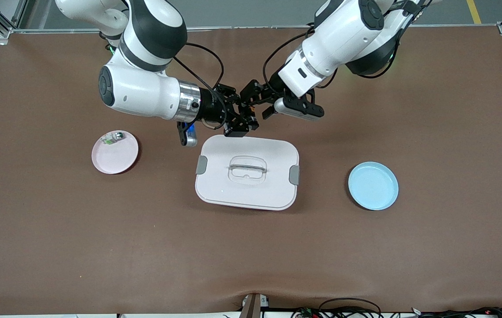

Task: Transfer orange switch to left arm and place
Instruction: 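Grasp the switch with the left gripper above the white box, then carry the switch with the left gripper while the right gripper withdraws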

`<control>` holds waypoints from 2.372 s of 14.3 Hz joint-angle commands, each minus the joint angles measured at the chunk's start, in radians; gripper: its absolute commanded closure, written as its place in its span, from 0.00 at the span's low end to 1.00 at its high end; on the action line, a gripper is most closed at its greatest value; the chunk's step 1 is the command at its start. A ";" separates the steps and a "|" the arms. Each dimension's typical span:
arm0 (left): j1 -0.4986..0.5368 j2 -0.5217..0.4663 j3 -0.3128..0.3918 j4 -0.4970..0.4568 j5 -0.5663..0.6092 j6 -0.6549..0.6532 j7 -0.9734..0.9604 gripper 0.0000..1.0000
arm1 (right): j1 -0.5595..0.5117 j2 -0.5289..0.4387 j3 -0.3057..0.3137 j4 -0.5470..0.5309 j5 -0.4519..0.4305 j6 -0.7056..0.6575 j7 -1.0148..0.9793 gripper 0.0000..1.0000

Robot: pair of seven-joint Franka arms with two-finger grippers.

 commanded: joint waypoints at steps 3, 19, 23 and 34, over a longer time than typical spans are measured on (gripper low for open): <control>-0.015 0.014 -0.008 -0.008 -0.010 0.046 0.019 0.56 | 0.011 0.020 -0.010 0.028 0.013 -0.006 0.013 0.85; 0.005 0.030 0.001 0.012 0.079 0.033 0.002 1.00 | 0.010 0.022 -0.009 0.028 0.017 -0.006 0.014 0.00; 0.025 0.023 0.009 0.013 0.082 0.000 0.004 1.00 | 0.007 0.022 -0.010 0.033 0.015 -0.007 0.005 0.00; 0.118 0.023 0.024 0.062 0.395 -0.258 0.007 1.00 | -0.154 -0.044 -0.019 0.024 -0.236 -0.375 -0.363 0.00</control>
